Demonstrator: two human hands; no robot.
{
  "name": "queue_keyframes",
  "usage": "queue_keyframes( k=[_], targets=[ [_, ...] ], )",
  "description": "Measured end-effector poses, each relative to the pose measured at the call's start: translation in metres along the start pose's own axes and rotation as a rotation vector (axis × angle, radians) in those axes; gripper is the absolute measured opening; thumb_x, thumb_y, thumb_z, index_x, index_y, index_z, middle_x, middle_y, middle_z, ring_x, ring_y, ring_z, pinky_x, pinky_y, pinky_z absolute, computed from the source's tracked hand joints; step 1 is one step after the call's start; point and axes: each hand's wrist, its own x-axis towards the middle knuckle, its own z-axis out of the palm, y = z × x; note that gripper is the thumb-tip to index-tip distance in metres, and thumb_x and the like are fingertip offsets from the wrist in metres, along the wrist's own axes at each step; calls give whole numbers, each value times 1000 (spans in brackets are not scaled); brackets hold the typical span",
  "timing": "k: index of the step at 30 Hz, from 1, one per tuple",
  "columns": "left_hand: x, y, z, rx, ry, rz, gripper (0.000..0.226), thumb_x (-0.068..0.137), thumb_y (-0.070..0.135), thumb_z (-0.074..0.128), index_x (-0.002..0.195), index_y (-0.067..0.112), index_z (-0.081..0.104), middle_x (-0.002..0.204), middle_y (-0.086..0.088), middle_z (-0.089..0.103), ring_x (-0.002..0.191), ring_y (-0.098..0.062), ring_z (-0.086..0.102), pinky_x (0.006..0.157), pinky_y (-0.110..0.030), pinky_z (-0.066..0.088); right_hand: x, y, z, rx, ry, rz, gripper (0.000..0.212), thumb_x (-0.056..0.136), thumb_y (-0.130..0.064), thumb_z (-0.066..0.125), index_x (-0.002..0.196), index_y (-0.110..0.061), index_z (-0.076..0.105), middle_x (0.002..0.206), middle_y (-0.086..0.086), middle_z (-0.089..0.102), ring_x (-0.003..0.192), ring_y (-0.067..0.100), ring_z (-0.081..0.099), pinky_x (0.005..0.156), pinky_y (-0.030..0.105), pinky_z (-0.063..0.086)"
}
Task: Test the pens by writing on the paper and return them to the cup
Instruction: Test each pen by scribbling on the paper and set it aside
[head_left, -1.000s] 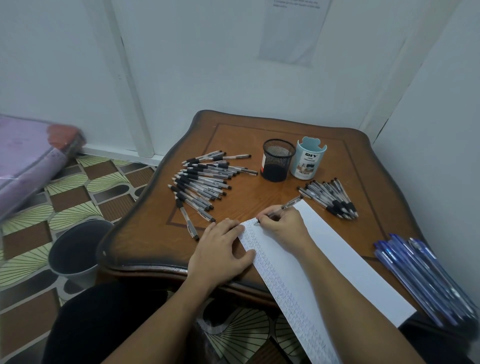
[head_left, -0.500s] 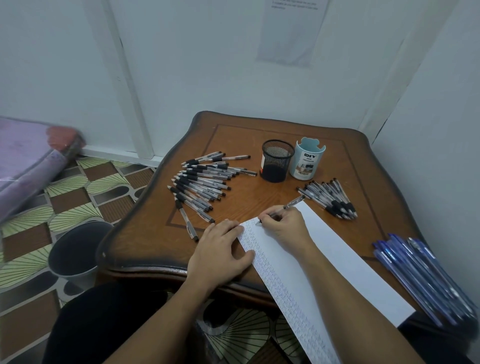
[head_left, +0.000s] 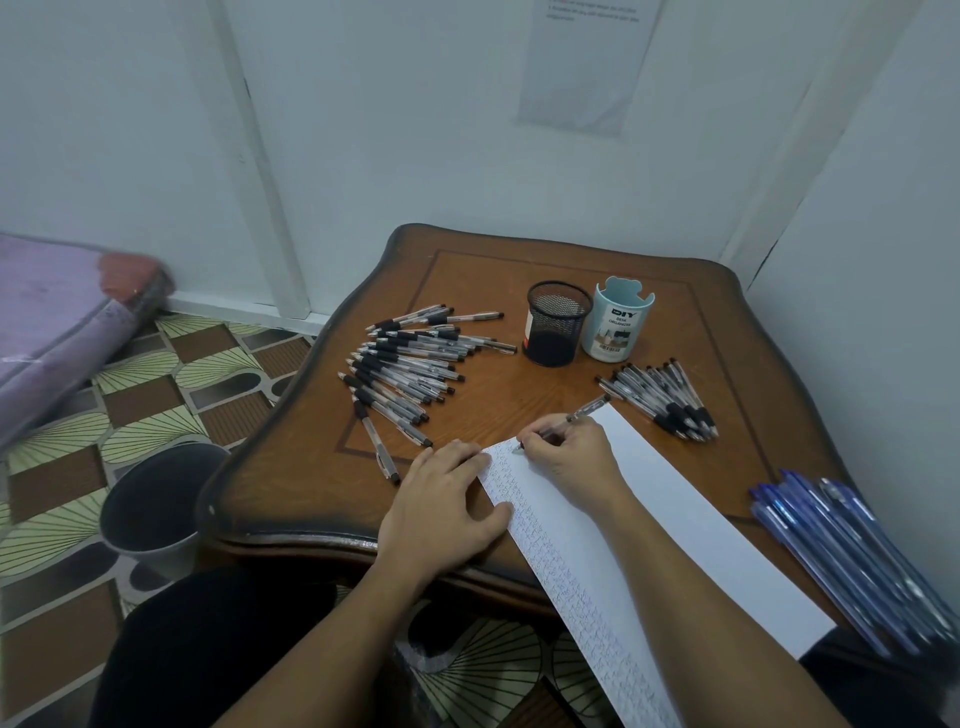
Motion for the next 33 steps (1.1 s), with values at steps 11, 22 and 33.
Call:
queue_keyframes(
  k=[11, 22, 33],
  targets=[
    [0, -1, 1, 16, -3, 6, 76, 78, 70, 36, 137, 25, 52, 145, 13, 44, 138, -3, 28, 114, -23, 4, 0, -1, -1, -34, 12, 3, 14, 86, -11, 66, 77, -14, 76, 69, -6, 71, 68, 4, 61, 60, 16, 48],
    [0, -1, 0, 6, -17, 2, 81, 76, 72, 31, 138, 24, 51, 145, 13, 43, 139, -3, 27, 118, -27, 7, 0, 0, -1, -28, 3, 25, 15, 86, -11, 64, 77, -14, 75, 70, -4, 70, 66, 4, 60, 59, 21, 48],
    [0, -1, -1, -11, -8, 8, 79, 76, 71, 33, 137, 24, 52, 145, 12, 43, 139, -4, 28, 114, -23, 3, 7, 0, -6, 293, 131, 163, 18, 97, -15, 58, 87, -7, 71, 76, 1, 65, 72, 10, 58, 63, 19, 50]
  ],
)
